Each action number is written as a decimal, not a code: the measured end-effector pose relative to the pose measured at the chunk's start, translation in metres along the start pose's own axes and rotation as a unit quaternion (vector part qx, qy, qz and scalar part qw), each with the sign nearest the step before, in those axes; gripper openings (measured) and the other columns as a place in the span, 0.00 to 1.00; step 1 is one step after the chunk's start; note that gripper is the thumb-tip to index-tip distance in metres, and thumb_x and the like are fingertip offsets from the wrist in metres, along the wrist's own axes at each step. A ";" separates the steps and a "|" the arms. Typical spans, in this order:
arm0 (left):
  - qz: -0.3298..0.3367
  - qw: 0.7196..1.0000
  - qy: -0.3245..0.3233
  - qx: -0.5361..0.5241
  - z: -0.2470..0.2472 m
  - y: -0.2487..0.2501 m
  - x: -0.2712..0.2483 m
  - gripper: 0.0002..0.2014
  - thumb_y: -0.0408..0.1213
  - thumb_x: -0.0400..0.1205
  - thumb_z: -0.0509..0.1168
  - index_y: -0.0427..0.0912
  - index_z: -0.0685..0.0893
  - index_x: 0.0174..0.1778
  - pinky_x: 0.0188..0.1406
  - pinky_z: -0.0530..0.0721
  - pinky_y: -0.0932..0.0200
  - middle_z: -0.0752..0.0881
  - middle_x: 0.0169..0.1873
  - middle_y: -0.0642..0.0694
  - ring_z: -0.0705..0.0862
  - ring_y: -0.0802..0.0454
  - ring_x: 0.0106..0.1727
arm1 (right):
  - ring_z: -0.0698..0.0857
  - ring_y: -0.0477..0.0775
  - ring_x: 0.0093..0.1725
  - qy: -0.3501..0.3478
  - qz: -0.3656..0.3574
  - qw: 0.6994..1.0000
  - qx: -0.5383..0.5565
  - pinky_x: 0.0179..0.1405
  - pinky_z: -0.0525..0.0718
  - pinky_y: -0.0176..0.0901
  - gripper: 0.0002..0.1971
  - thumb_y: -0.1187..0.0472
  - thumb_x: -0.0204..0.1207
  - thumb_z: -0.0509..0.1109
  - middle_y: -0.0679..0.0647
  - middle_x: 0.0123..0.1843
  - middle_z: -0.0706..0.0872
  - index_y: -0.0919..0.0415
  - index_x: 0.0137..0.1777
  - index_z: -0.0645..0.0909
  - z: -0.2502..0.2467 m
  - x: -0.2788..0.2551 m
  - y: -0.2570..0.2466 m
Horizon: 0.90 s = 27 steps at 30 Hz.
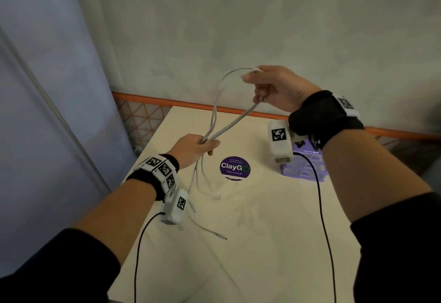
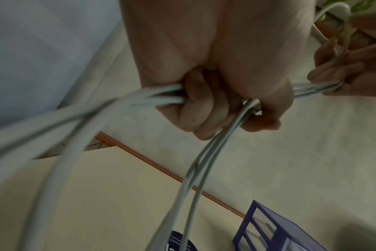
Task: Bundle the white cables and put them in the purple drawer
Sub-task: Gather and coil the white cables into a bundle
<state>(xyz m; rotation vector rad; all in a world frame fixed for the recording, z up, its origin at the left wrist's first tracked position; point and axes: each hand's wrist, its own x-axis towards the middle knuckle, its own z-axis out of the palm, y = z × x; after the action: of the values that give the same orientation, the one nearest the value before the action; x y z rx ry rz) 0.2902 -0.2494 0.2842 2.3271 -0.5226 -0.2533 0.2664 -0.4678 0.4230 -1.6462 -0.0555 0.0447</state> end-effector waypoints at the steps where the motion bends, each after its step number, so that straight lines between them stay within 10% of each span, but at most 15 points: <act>1: -0.003 1.000 -0.008 0.005 0.000 -0.002 0.000 0.21 0.57 0.80 0.60 0.49 0.82 0.27 0.29 0.67 0.57 0.71 0.21 0.49 0.71 0.52 0.24 | 0.65 0.46 0.26 0.016 -0.023 0.999 -0.033 0.33 0.72 0.41 0.07 0.59 0.75 0.74 0.49 0.29 0.65 0.57 0.37 0.81 0.001 0.002 -0.001; 12: -0.042 0.998 -0.040 -0.015 -0.006 -0.013 -0.005 0.25 0.64 0.76 0.60 0.45 0.83 0.30 0.33 0.68 0.57 0.70 0.21 0.49 0.70 0.50 0.26 | 0.69 0.42 0.27 0.169 -0.183 0.873 -0.420 0.22 0.67 0.23 0.18 0.41 0.74 0.70 0.44 0.28 0.70 0.57 0.39 0.78 -0.005 0.021 -0.012; 20: -0.039 0.990 -0.061 -0.122 -0.007 0.001 -0.009 0.29 0.70 0.75 0.44 0.46 0.74 0.33 0.33 0.64 0.57 0.66 0.27 0.50 0.62 0.50 0.31 | 0.67 0.40 0.28 0.244 -0.161 0.883 -0.368 0.24 0.67 0.27 0.17 0.44 0.79 0.66 0.44 0.30 0.68 0.58 0.40 0.71 -0.023 0.036 0.000; 24: -0.025 0.989 -0.086 -0.118 -0.002 0.001 -0.011 0.28 0.68 0.78 0.45 0.54 0.78 0.27 0.44 0.70 0.56 0.83 0.42 0.37 0.71 0.52 0.37 | 0.66 0.41 0.28 0.277 -0.152 0.894 -0.316 0.24 0.68 0.26 0.19 0.45 0.80 0.65 0.45 0.30 0.68 0.51 0.32 0.65 -0.029 0.039 0.003; 27: -0.023 0.989 -0.082 -0.122 0.002 -0.001 -0.012 0.26 0.63 0.82 0.42 0.50 0.72 0.30 0.54 0.73 0.56 0.87 0.49 0.47 0.79 0.54 0.46 | 0.66 0.41 0.28 0.284 -0.143 0.896 -0.309 0.24 0.69 0.24 0.20 0.46 0.80 0.64 0.45 0.30 0.68 0.50 0.31 0.62 -0.032 0.040 0.006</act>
<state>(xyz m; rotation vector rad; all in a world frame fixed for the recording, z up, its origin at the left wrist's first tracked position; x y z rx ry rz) 0.2785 -0.2450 0.2824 2.0918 -0.4891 -0.5064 0.3081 -0.4977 0.4199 -2.2068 0.1508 -0.7486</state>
